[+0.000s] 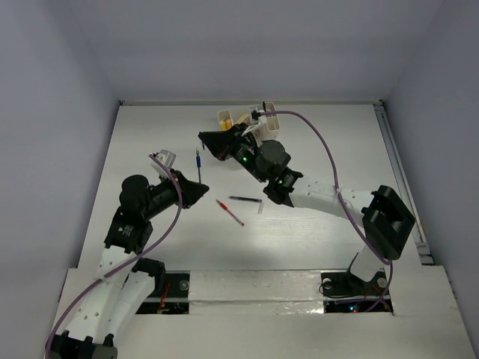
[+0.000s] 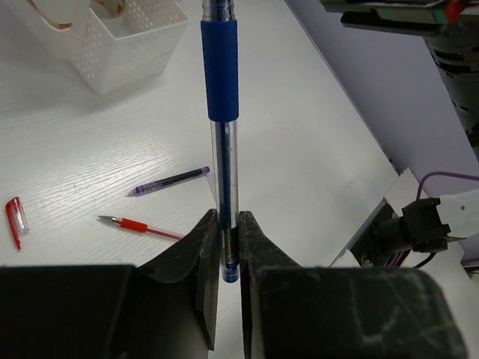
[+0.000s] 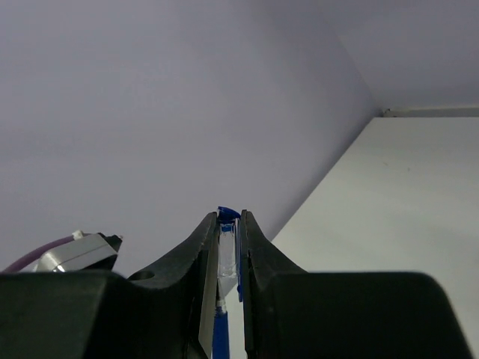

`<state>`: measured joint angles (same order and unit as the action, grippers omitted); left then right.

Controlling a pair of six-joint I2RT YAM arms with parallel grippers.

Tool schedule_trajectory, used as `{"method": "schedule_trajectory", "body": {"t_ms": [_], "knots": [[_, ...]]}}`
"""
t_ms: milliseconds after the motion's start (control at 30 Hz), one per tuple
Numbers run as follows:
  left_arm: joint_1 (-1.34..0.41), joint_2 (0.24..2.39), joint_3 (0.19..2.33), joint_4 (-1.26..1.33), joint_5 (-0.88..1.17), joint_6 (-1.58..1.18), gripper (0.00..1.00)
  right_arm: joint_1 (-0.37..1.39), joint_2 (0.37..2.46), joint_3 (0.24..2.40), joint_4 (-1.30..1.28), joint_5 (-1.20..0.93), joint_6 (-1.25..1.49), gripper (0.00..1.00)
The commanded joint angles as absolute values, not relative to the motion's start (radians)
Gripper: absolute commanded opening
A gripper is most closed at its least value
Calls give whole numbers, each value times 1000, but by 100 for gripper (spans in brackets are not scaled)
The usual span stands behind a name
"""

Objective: Sort the stationery into containers
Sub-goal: Close the pen cap on the pen.

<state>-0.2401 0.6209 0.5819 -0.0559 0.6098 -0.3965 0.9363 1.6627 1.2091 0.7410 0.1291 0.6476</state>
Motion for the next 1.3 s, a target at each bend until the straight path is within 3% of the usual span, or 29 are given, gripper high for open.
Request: {"method": "schedule_trajectory", "body": {"t_ms": [0,600,1267], "knots": [[-233,620,575,-6,635,-400,0,939,1647,1233,864,106,684,0],[-233,617,575,-6,634,-399,0,939,1712,1298,842,48,675,0],[-233,595,578,-6,601,-399,0,939,1701,1218,907,21,690,0]]}}
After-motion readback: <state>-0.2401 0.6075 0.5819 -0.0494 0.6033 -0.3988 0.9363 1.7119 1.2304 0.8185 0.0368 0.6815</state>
